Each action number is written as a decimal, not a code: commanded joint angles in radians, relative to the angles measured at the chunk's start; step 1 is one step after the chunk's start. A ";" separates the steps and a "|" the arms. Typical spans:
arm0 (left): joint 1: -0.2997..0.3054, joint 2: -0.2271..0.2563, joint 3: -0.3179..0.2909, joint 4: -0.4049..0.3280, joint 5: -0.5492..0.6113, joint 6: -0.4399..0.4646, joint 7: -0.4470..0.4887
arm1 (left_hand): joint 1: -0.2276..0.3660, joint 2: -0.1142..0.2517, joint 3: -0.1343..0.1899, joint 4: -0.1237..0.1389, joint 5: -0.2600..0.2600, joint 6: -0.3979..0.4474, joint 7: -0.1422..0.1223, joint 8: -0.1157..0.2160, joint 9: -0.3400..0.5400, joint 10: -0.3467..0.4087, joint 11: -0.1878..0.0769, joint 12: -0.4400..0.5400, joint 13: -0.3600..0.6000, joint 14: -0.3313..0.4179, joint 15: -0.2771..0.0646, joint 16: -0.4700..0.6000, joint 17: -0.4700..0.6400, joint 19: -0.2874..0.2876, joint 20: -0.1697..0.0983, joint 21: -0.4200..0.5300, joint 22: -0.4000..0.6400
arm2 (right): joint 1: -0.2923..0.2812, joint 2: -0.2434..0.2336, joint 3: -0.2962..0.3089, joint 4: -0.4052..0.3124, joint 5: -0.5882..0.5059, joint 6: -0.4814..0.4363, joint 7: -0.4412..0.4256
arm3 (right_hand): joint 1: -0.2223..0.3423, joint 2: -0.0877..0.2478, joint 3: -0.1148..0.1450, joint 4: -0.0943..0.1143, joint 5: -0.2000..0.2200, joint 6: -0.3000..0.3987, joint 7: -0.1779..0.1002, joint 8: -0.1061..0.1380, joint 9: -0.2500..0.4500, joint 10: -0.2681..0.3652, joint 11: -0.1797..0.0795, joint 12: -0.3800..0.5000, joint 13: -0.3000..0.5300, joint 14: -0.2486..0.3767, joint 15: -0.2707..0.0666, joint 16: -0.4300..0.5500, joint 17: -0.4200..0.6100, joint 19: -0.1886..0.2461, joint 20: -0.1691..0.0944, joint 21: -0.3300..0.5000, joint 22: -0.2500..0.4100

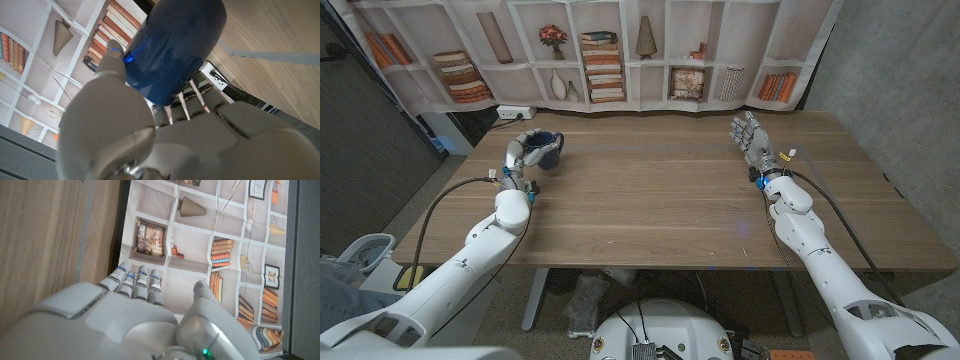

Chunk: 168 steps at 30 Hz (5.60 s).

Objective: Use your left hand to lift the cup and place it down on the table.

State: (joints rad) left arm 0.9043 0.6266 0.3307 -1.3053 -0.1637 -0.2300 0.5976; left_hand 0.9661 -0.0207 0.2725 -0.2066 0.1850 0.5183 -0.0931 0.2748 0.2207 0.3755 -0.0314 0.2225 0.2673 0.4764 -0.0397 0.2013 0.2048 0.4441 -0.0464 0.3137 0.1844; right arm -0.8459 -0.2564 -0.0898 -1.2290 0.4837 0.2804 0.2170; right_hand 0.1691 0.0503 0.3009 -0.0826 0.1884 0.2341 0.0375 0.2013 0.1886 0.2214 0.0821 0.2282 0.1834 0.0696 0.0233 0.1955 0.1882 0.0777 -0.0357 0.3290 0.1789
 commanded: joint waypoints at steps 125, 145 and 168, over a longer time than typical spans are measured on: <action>0.000 0.022 0.034 -0.016 -0.052 0.085 -0.073 | -0.095 0.032 -0.007 0.136 0.026 -0.249 -0.032 -0.085 -0.006 -0.198 -0.117 -0.034 0.016 -0.336 -0.023 -0.022 0.010 -0.337 0.144 -0.122 0.014 | -0.026 -0.022 0.012 -0.015 0.009 -0.015 -0.022 | 0.001 0.012 -0.003 -0.007 -0.002 0.009 -0.006 -0.004 0.001 0.014 -0.004 -0.005 0.006 0.012 0.002 -0.001 0.004 0.017 -0.021 -0.029 0.007; 0.009 0.027 0.034 -0.033 -0.058 0.104 -0.080 | -0.145 -0.005 -0.042 0.150 0.044 -0.378 -0.028 -0.096 -0.006 -0.301 -0.094 -0.034 0.014 -0.427 0.001 -0.019 0.008 -0.405 0.148 -0.120 0.013 | -0.026 -0.026 0.015 -0.017 0.010 -0.025 -0.017 | 0.001 0.012 -0.003 -0.007 -0.002 0.008 -0.006 -0.004 0.001 0.017 -0.003 -0.004 0.006 0.012 0.003 -0.002 0.004 0.018 -0.019 -0.033 0.007; -0.001 0.037 0.038 -0.046 -0.064 0.129 -0.101 | -0.196 -0.036 -0.079 0.168 0.069 -0.487 -0.017 -0.097 -0.005 -0.375 -0.068 -0.032 0.008 -0.491 0.021 -0.018 0.006 -0.460 0.148 -0.120 0.013 | -0.016 -0.019 0.020 -0.002 0.010 -0.020 -0.013 | 0.001 0.013 -0.003 -0.008 -0.002 0.008 -0.007 -0.005 0.001 0.017 -0.003 -0.004 0.007 0.012 0.003 -0.002 0.004 0.019 -0.018 -0.037 0.008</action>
State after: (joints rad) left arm 0.9054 0.6573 0.3676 -1.3394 -0.2238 -0.1125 0.5058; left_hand 0.7815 -0.0524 0.2021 -0.0413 0.2480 0.0486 -0.1075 0.1810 0.2141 0.0145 -0.0984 0.1888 0.2737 -0.0017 -0.0188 0.1797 0.2091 -0.0062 0.0964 0.1956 0.1930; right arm -0.8628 -0.2783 -0.0733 -1.2338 0.4938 0.2555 0.2020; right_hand 0.1730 0.0542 0.2982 -0.0852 0.1884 0.2377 0.0339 0.2013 0.1880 0.2341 0.0805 0.2282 0.1884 0.0750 0.0287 0.1955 0.1881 0.0884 -0.0358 0.2956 0.1837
